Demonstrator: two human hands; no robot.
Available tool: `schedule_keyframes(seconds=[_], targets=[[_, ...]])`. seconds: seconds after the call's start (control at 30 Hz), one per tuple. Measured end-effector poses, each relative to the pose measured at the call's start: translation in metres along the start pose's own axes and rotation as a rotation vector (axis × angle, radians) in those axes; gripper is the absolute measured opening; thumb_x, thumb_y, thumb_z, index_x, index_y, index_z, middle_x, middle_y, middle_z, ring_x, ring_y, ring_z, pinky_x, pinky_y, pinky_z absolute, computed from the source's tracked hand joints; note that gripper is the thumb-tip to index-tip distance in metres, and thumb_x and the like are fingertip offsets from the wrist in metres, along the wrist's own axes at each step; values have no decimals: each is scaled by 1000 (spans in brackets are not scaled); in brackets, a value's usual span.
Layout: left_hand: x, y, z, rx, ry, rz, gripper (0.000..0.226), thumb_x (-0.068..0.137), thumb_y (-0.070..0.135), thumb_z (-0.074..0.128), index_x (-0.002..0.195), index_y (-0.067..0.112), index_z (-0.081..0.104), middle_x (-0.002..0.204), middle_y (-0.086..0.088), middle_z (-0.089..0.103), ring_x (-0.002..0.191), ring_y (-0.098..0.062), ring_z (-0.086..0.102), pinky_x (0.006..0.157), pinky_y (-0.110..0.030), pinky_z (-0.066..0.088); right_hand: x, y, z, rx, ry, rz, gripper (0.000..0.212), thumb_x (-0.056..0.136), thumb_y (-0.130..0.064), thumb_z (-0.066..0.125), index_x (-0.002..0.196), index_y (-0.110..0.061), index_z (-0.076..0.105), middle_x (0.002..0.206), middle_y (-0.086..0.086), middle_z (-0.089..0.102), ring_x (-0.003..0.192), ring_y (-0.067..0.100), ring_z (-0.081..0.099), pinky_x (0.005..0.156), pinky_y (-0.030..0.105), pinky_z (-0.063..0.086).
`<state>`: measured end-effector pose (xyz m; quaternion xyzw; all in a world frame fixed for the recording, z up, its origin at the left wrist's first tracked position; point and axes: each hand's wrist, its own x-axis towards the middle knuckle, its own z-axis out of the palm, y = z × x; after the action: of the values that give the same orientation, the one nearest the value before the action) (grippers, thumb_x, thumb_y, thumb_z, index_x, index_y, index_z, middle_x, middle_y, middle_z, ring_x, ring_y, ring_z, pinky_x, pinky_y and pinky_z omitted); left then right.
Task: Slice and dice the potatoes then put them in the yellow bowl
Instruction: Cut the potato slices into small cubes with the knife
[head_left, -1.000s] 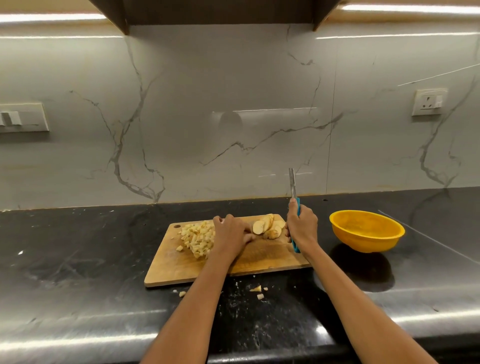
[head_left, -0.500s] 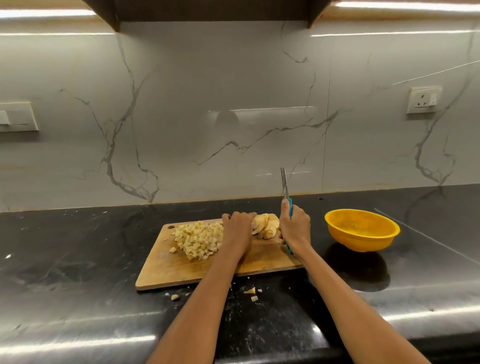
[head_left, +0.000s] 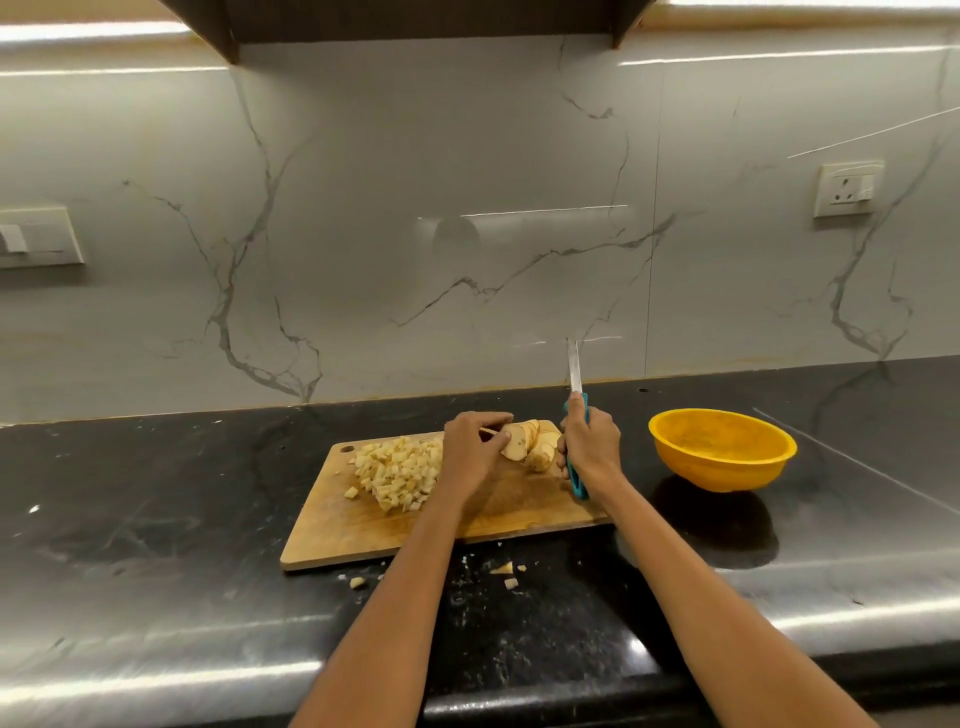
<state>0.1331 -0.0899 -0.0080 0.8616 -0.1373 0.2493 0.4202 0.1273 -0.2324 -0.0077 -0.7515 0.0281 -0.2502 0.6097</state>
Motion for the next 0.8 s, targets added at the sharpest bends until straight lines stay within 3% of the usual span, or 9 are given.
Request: schedule_keyframes(seconds=[0.1, 0.17, 0.3, 0.5, 0.67, 0.8], targets=[[-15, 2, -13, -117, -85, -130, 29, 86, 8, 64, 115, 11, 66, 114, -4, 66, 96, -9, 61, 78, -16, 50, -7, -6, -5, 171, -109, 216, 39, 103, -38, 32, 81, -11, 50, 58, 5, 50, 40, 12, 45, 36, 21, 38], [-29, 4, -18, -150, -147, -159, 27, 85, 9, 65, 111, 12, 68, 112, -3, 67, 92, -8, 62, 79, -19, 53, -16, -10, -8, 194, -188, 287, 36, 103, -38, 33, 87, -11, 50, 61, 5, 50, 42, 12, 44, 34, 20, 37], [-48, 3, -22, 62, -88, -72, 21, 85, 14, 66, 105, 10, 71, 108, -3, 69, 96, -7, 60, 84, -17, 44, -48, -17, -7, 116, -334, 284, 32, 102, -33, 37, 86, -9, 51, 61, 5, 49, 41, 12, 44, 33, 21, 37], [-67, 1, -19, 155, -123, -89, 32, 85, 15, 66, 116, 8, 65, 118, -7, 66, 110, -18, 59, 95, -23, 39, -94, -28, -23, -268, -355, 113, 29, 102, -31, 37, 96, -8, 54, 65, 5, 56, 43, 12, 51, 36, 21, 41], [-77, 0, -19, 167, -82, -68, 33, 85, 21, 67, 115, 9, 66, 118, -7, 66, 114, -18, 57, 99, -27, 37, -121, -39, -35, -533, -413, 203, 35, 102, -34, 31, 89, -10, 52, 67, 6, 57, 47, 13, 52, 39, 20, 42], [-83, 3, -18, 156, -55, -74, 33, 84, 24, 68, 113, 9, 67, 115, -7, 67, 111, -19, 58, 98, -29, 39, -132, -45, -34, -752, -442, 148, 43, 103, -33, 28, 79, -6, 51, 65, 8, 58, 46, 15, 53, 39, 22, 42]])
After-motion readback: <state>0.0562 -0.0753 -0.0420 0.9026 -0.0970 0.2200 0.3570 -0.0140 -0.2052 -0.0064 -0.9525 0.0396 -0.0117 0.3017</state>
